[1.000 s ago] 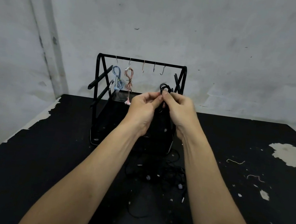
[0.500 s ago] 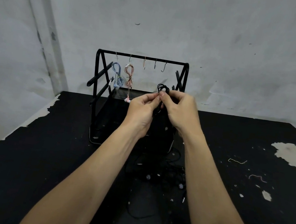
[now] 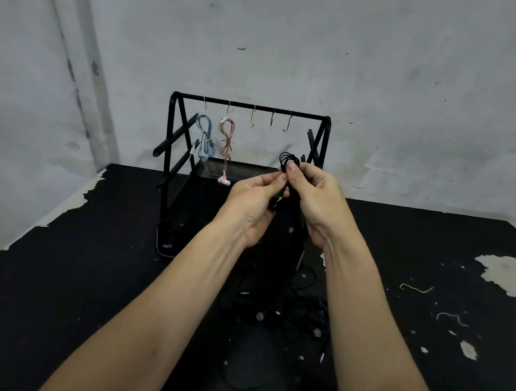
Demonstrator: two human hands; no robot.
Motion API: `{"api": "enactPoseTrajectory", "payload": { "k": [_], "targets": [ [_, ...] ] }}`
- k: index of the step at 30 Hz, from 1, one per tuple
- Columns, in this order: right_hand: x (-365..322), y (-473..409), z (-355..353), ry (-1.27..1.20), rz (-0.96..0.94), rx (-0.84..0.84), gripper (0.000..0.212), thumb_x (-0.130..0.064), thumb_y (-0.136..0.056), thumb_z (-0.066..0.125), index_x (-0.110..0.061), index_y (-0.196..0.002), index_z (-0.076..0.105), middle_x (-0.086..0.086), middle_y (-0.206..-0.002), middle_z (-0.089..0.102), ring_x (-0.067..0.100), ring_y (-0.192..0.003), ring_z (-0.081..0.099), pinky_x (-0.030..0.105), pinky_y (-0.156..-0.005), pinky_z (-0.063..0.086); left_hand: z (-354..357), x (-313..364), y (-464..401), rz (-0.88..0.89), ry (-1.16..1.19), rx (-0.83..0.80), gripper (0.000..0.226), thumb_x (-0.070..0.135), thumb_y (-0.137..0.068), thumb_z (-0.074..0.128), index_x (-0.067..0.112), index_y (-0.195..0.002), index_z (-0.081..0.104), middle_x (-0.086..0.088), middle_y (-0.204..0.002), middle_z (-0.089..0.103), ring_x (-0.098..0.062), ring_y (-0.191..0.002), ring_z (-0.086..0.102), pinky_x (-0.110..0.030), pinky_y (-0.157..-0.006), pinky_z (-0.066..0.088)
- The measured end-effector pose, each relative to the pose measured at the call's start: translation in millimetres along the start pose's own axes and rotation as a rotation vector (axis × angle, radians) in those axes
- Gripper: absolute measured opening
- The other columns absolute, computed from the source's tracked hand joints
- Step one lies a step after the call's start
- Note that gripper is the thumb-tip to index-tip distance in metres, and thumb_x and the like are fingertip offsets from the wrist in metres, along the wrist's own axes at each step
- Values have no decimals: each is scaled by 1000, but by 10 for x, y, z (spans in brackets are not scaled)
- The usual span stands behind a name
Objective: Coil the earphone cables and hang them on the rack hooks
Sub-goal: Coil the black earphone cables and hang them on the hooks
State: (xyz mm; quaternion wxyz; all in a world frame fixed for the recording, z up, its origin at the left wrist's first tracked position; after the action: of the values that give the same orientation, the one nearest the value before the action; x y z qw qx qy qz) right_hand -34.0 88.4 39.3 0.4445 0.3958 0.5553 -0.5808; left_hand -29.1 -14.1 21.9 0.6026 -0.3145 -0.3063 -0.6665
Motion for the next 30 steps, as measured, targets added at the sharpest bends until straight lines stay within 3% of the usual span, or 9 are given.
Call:
{"api": "enactPoseTrajectory", "payload": {
  "k": [3, 8, 13, 18, 23, 27, 30],
  "targets": [
    [21, -9, 4, -19, 13, 7, 19, -19, -100, 59, -11, -87, 70, -2, -71, 65, 3, -59, 53, 21, -66, 48, -8, -30, -2, 29, -2, 24, 8, -1, -94, 58, 3, -89, 63, 1, -54, 61, -9, -58, 55, -19, -61, 55],
    [46, -9, 28, -39, 36, 46, 22, -19, -100, 58, -10, -85, 71, 5, -75, 64, 8, -62, 50, 23, -67, 46, 4, -67, 14, 69, 16, 55, 7, -2, -94, 58, 4, -93, 61, 1, -56, 60, -7, -53, 55, -20, -61, 55],
    [58, -6, 67, -75, 43, 123, 25, -23, -100, 59, -7, -84, 70, 19, -84, 62, 26, -80, 54, 37, -74, 44, 29, -19, 22, 132, 35, 76, 22, -4, -92, 61, 1, -112, 53, 2, -62, 68, -7, -54, 61, -21, -58, 55],
    [-4, 47, 54, -81, 27, 230, 21, -22, -92, 70, -10, -75, 74, 6, -64, 59, 14, -64, 53, 31, -66, 46, 36, 4, 30, 234, -14, 102, 13, -5, -92, 61, 7, -98, 59, 4, -64, 71, -11, -65, 61, -23, -71, 54],
    [-82, 92, 47, -51, -9, 158, 17, -24, -89, 75, -11, -77, 77, 0, -62, 64, 15, -65, 57, 30, -65, 48, 8, 24, 34, 249, -7, 88, 11, -3, -92, 62, 8, -93, 62, 3, -67, 72, -11, -66, 62, -27, -78, 52],
    [-143, 93, 2, -93, -9, 139, 4, -12, -85, 78, -11, -82, 75, 4, -72, 73, 16, -69, 65, 28, -65, 55, 11, 67, 35, 273, -37, 65, 14, -5, -92, 60, 8, -89, 61, 4, -71, 74, -5, -63, 64, -19, -65, 51],
    [-146, 85, -19, -96, 1, 159, 8, -8, -85, 77, -12, -78, 75, 6, -73, 74, 16, -66, 66, 27, -63, 56, -2, 65, 54, 288, -83, 62, 14, -6, -91, 60, 7, -86, 61, -1, -78, 73, -4, -64, 65, -16, -61, 50]
  ]
}}
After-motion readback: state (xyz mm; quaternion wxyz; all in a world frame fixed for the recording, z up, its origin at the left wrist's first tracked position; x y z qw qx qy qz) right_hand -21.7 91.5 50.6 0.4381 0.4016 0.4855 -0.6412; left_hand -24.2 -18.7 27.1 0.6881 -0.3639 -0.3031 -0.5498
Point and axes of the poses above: each hand's wrist, its own y-axis away from the middle knuckle, its own z-axis out of the palm, x = y × z, the point moved 5 cm from there along -y, towards the middle knuckle
